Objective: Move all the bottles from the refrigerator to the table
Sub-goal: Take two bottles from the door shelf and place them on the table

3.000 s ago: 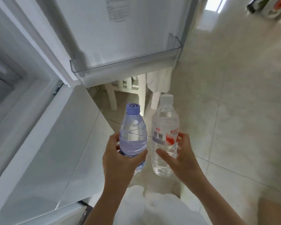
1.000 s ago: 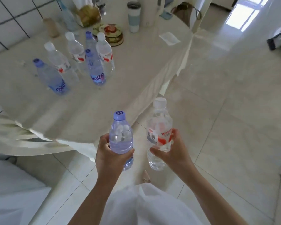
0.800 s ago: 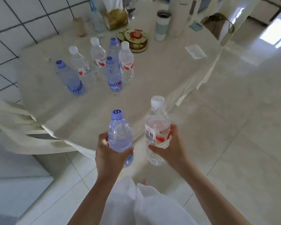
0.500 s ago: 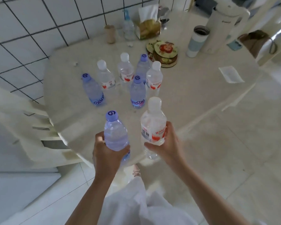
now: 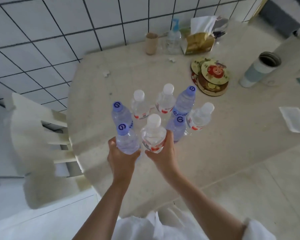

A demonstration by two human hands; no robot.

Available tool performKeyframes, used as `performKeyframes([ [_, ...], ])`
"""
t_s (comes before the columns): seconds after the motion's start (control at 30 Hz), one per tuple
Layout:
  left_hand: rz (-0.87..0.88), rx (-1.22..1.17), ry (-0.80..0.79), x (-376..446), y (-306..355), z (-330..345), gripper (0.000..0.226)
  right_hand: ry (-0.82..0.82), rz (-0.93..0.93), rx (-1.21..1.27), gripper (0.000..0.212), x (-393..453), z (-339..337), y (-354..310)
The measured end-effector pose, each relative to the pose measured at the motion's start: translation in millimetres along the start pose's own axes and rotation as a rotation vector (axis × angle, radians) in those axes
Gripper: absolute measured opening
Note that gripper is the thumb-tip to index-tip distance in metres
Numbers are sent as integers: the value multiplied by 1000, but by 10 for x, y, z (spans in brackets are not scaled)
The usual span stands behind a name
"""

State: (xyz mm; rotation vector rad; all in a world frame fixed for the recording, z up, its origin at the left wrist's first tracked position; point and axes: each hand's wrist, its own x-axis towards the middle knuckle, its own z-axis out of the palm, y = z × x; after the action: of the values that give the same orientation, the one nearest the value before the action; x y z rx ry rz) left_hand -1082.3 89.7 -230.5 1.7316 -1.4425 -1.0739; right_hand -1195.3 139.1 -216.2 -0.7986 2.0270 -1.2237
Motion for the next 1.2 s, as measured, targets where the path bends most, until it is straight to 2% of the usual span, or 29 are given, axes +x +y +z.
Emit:
performKeyframes([
  [0.4,-31,14,143,279,-79,333,57,15,-6,-52,63,455,262,221],
  [0.47,-45,22,115,307,-231,394,50,13,-5,-49,66,471,269,253],
  [0.57,-43,75,58,300,-406,467,55,-1,-8,-57,74,453,273,277],
  [0.73,-38,14,74,291,-335,445,56,-28,-19,-76,83,429,280,333],
  [1.03,54,131,-46,371,-430,356,59,-46,33,-154,78,428,267,331],
  [1.2,59,57,-69,279,-416,273,70,-60,60,-189,70,320,248,479],
])
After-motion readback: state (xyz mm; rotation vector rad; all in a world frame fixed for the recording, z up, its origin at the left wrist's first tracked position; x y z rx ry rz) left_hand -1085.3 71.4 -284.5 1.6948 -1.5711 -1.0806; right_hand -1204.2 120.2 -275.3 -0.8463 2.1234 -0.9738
